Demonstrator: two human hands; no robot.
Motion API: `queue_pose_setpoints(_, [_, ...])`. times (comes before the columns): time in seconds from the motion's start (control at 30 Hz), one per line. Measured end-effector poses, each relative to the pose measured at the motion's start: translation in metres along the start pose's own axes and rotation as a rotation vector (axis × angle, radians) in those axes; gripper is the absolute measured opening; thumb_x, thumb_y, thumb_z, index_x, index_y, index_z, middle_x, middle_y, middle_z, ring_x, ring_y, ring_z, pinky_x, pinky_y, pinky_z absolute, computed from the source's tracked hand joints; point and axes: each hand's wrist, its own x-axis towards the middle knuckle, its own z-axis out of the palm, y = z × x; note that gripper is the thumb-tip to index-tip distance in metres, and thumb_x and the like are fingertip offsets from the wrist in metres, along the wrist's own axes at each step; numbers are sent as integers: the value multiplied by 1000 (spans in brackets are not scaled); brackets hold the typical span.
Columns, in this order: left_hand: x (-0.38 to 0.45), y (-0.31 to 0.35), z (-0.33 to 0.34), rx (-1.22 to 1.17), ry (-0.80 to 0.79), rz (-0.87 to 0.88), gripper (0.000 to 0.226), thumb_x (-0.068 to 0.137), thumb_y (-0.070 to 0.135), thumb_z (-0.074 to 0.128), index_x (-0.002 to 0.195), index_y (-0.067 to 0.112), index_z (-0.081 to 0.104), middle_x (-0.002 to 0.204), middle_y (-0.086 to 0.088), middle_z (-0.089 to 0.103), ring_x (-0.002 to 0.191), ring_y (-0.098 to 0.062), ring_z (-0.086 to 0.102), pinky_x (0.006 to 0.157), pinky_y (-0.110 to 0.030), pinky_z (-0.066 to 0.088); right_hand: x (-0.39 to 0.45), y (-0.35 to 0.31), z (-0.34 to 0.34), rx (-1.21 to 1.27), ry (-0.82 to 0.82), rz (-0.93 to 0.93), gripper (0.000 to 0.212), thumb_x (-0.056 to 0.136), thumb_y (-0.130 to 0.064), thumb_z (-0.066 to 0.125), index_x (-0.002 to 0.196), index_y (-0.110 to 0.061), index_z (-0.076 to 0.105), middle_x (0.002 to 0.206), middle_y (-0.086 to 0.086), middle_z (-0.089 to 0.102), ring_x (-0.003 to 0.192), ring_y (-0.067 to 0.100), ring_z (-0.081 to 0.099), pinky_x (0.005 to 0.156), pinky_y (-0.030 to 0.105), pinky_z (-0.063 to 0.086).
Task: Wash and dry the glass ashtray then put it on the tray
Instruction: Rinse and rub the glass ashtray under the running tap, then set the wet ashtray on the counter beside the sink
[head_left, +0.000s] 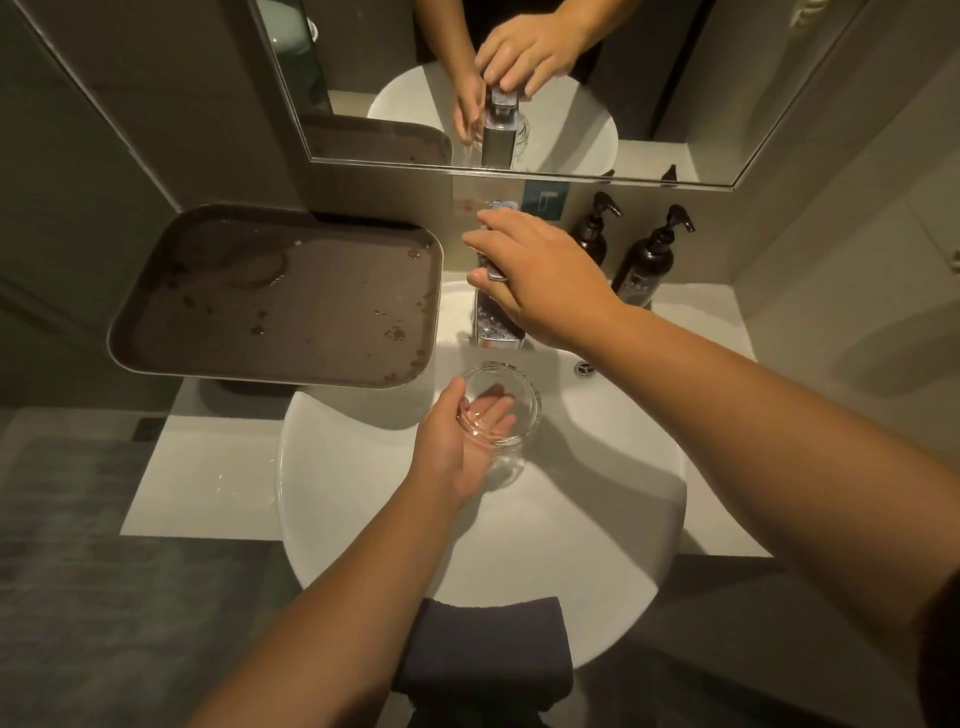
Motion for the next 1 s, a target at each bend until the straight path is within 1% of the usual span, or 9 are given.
queue_pose_setpoints(0.17, [-10, 0, -1, -11, -2, 15, 30, 99, 28, 54, 75, 14, 43, 95, -21, 72, 85, -31, 71, 71, -40, 53, -23, -2, 4, 297, 13, 153, 71, 96, -47, 51, 154, -17, 21, 162, 6, 19, 149, 23, 14, 120, 42, 16])
queue_pose_setpoints(0.27, [-18, 4, -7, 13, -20, 37, 28, 98, 29, 56, 77, 13, 45, 95, -20, 74, 87, -31, 72, 75, -42, 56, -68, -7, 21, 565, 103, 492, 69, 98, -43, 50, 154, -16, 20, 161, 3, 19, 146, 17, 21, 113, 29, 21])
queue_pose_setpoints(0.33, [-25, 7, -12, 54, -30, 60, 24, 99, 30, 55, 84, 12, 47, 95, -17, 75, 85, -29, 74, 70, -38, 57, -99, -11, 40, 858, 0, 784, 60, 99, -43, 49, 150, -17, 31, 154, 4, 36, 132, 19, 44, 104, 31, 36])
queue_pose_setpoints(0.43, [-37, 8, -17, 106, -46, 95, 23, 99, 31, 54, 100, 9, 50, 92, -14, 76, 82, -26, 75, 62, -33, 58, -124, -23, 58, 1285, -365, 1027, 43, 99, -48, 46, 123, -16, 61, 115, 9, 64, 83, 20, 63, 76, 36, 50])
queue_pose_setpoints(0.57, [-64, 12, -18, 353, -106, 203, 31, 102, 34, 47, 114, 6, 52, 95, -11, 75, 83, -22, 74, 65, -31, 58, -127, -40, 46, 1515, -521, 1098, 51, 94, -63, 42, 107, -18, 63, 92, 10, 65, 60, 20, 60, 54, 28, 50])
queue_pose_setpoints(0.63, [-82, 18, -20, 567, -126, 289, 31, 103, 34, 43, 115, 7, 53, 98, -7, 75, 87, -19, 73, 74, -34, 57, -125, -47, 36, 1590, -557, 1117, 59, 92, -67, 39, 113, -17, 61, 95, 12, 68, 66, 24, 67, 49, 28, 55])
queue_pose_setpoints(0.77, [-118, 31, -30, 1168, -85, 447, 26, 97, 46, 50, 99, 21, 57, 100, 2, 71, 90, -14, 68, 86, -40, 53, -117, -58, 25, 1718, -630, 1115, 66, 92, -69, 37, 119, -12, 60, 110, 19, 71, 92, 35, 72, 64, 35, 61])
queue_pose_setpoints(0.87, [-140, 37, -39, 1366, -106, 483, 7, 95, 40, 56, 95, 33, 54, 112, 11, 62, 102, -14, 60, 87, -31, 50, -110, -69, 17, 1707, -670, 1086, 54, 96, -55, 47, 118, -8, 60, 108, 21, 72, 96, 35, 71, 68, 35, 61])
queue_pose_setpoints(1.0, [-157, 41, -58, 1585, -106, 588, 10, 93, 36, 62, 98, 39, 54, 144, 9, 41, 127, -14, 44, 98, -22, 41, -104, -85, 15, 1659, -597, 1021, 18, 96, -16, 56, 107, -1, 58, 93, 23, 71, 80, 33, 71, 69, 34, 60])
